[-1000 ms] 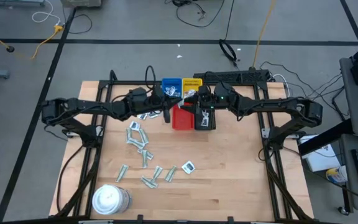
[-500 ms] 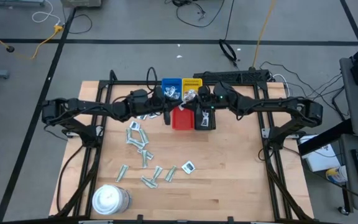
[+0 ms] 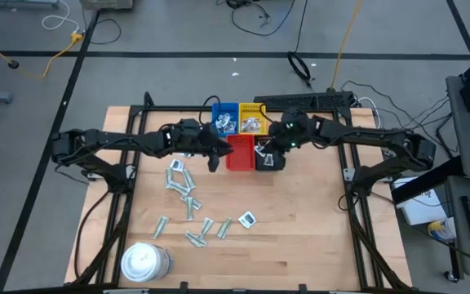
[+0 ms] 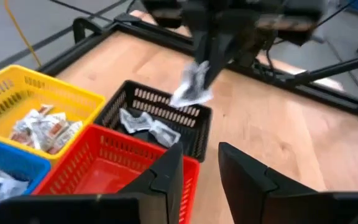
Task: Pick & Place First Aid Supplies
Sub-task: Put the towelette pack into the black bin
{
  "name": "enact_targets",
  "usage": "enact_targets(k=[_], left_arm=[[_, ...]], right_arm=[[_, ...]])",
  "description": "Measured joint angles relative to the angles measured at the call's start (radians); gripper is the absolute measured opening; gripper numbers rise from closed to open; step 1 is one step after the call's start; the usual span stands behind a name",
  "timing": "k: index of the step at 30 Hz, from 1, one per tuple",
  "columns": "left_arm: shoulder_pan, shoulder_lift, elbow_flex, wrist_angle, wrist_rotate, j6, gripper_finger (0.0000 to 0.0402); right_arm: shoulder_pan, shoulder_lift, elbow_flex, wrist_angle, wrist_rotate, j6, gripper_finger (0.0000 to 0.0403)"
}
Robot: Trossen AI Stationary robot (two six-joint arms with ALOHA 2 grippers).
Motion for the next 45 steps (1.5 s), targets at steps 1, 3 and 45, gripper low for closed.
enact_targets(k=[1, 3, 45], left_arm=[[0.0, 0.0, 0.0, 0.0, 0.006, -0.005, 0.0107], [0.0, 0.0, 0.0, -0.007, 0.011, -0.009, 0.0107], [0.018, 0.0, 0.0, -0.085, -0.023, -0.149, 0.0108]], right_arm=[[-0.004, 0.001, 0.001, -0.033, 0.011, -0.01, 0.0001], [-0.006, 0.004, -0.002, -0.101, 0.036, -0.038, 0.0001], [0.01, 0.169, -0.006, -0.012, 0.183, -0.091, 0.0214]])
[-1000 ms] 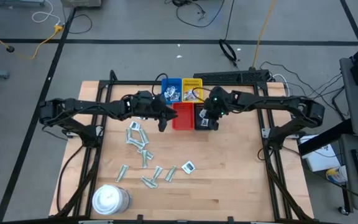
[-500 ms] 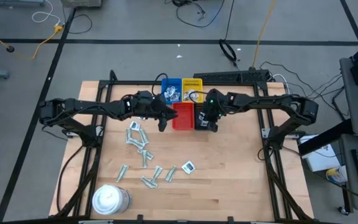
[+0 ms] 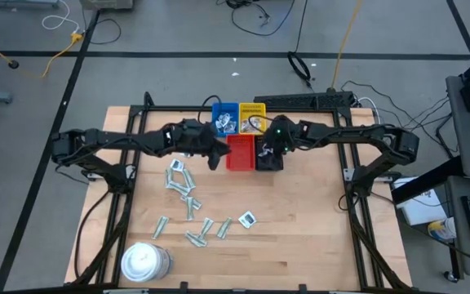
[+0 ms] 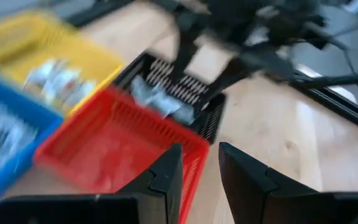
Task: Pick & Place First Aid Supplies
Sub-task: Put the towelette pack into the black bin
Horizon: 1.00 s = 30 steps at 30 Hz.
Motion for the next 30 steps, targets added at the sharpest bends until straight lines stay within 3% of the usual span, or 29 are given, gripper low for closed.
enact_targets(k=[5, 16, 24, 30], left_arm=[[0.024, 0.0, 0.0, -0.167, 0.009, -0.175, 0.0108], [0.085, -0.003, 0.0, -0.685, 0.043, -0.446, 0.0108], [0.144, -0.003, 0.0, -0.962, -0.09, -0.488, 0.0108], [0.152, -0.003, -0.002, -1.017, -0.186, -0.452, 0.0108]], right_arm=[[0.004, 0.0, 0.0, 0.026, -0.002, 0.091, 0.0223], [0.011, 0.0, 0.0, 0.033, -0.004, 0.053, 0.0218], [0.011, 0.0, 0.0, 0.034, -0.005, -0.014, 0.0217], [0.011, 0.0, 0.0, 0.034, -0.005, -0.04, 0.0217]])
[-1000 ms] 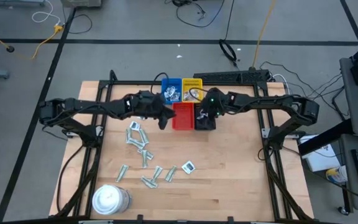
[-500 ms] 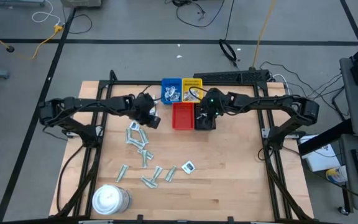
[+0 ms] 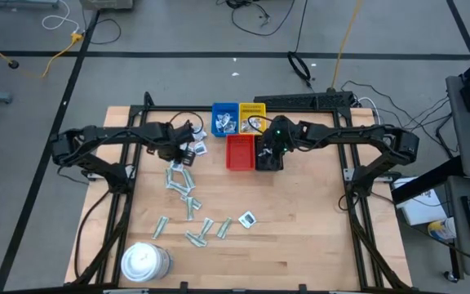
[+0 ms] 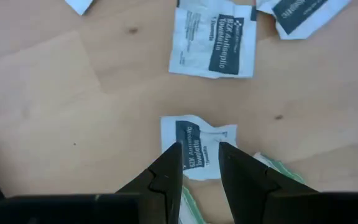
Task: Pick & Place First Aid Supplies
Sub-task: Put the towelette pack into the black bin
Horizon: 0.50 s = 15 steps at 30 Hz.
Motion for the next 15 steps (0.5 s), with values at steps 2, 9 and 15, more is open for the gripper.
enact_targets(k=[2, 9, 15], left_arm=[[-0.004, 0.0, 0.0, 0.003, 0.001, 0.004, 0.0108], [-0.073, 0.072, -0.019, 0.037, 0.001, 0.005, 0.0108], [-0.121, 0.162, -0.02, 0.075, -0.001, 0.006, 0.0108]], right_arm=[[0.0, 0.0, 0.0, 0.0, 0.0, -0.002, 0.0217], [0.0, 0.0, 0.0, 0.0, 0.001, -0.015, 0.0217], [0.0, 0.0, 0.0, 0.0, 0.002, -0.032, 0.0215]])
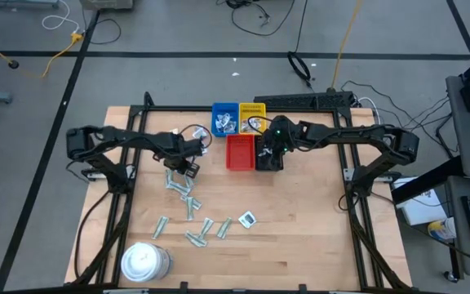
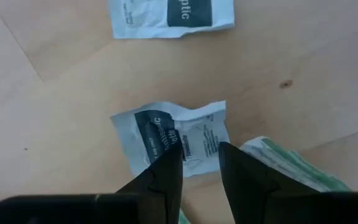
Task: Pick & Place First Aid Supplies
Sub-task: Put the towelette pack into the black bin
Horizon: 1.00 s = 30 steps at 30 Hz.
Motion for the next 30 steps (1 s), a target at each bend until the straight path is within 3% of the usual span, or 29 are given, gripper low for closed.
enact_targets(k=[5, 11, 17, 22, 30], left_arm=[[-0.019, 0.062, 0.006, 0.002, -0.002, 0.024, 0.0099], [-0.021, 0.086, 0.009, 0.003, -0.004, 0.051, 0.0012], [-0.001, 0.077, 0.014, -0.011, 0.015, 0.052, 0.0005], [0.013, -0.005, 0.058, -0.063, -0.015, 0.119, 0.0003], [0.011, -0.193, 0.073, 0.149, 0.092, 0.458, 0.0002]], right_arm=[[0.0, 0.0, 0.0, 0.002, 0.001, -0.002, 0.0216], [0.0, 0.0, 0.0, 0.008, 0.002, -0.003, 0.0211], [0.0, 0.0, 0.0, 0.016, 0.002, -0.003, 0.021], [0.0, 0.0, 0.0, 0.041, 0.002, 0.0, 0.021], [0.0, 0.0, 0.0, 0.138, -0.001, 0.001, 0.021]])
